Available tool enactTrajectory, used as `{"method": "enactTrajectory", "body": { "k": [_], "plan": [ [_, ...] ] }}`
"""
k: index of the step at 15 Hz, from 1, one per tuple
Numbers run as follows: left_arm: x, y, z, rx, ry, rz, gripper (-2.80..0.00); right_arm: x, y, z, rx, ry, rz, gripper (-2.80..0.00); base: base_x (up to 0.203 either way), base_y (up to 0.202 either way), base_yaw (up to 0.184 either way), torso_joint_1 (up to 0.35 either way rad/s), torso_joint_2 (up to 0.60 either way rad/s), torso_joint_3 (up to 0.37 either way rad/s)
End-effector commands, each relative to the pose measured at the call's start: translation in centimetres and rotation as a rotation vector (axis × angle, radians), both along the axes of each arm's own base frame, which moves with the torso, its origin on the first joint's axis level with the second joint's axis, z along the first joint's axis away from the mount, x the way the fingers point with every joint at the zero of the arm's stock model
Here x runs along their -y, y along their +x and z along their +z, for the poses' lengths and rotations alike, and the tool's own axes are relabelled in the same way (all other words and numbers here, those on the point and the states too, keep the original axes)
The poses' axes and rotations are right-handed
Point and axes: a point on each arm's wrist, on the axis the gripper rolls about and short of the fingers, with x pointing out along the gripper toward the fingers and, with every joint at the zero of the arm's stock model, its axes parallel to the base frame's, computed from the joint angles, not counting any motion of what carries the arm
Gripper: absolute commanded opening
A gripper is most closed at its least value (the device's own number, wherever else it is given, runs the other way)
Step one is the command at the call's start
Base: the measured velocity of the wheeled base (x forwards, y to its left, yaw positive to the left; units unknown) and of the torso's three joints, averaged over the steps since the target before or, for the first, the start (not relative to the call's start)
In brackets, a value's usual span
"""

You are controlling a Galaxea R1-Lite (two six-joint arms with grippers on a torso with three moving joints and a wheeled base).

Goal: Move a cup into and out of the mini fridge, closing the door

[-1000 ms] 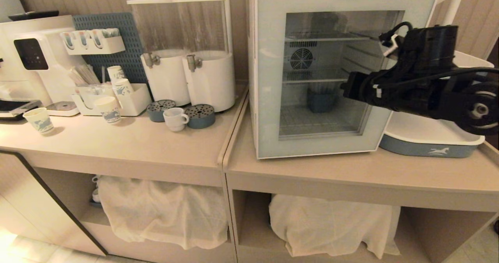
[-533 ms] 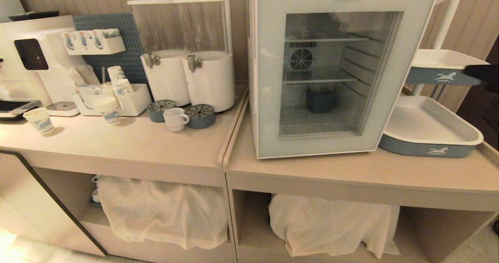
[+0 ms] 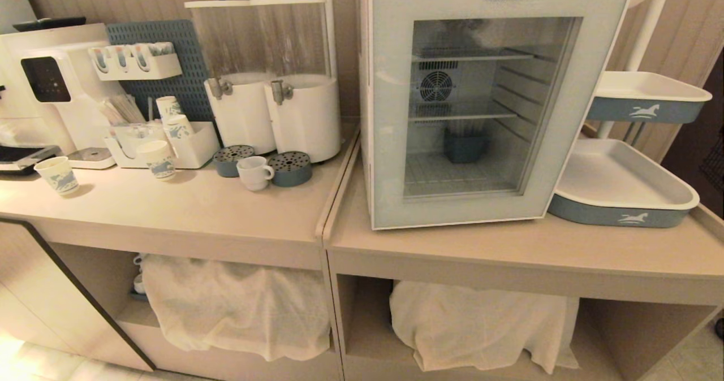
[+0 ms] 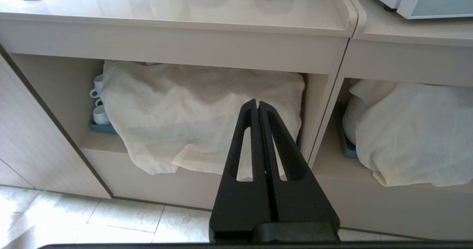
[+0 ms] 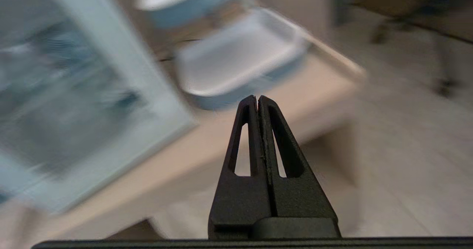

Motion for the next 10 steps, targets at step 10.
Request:
{"method": "enactTrajectory", "body": {
  "k": [10],
  "plan": [
    [0.0, 0.0, 0.0, 0.000, 0.000, 0.000, -2.80, -0.7, 0.1, -15.7, 0.037, -0.384, 0.188, -2.80, 0.000, 0.000, 0.000, 0.000, 0.00, 0.000]
  ]
}}
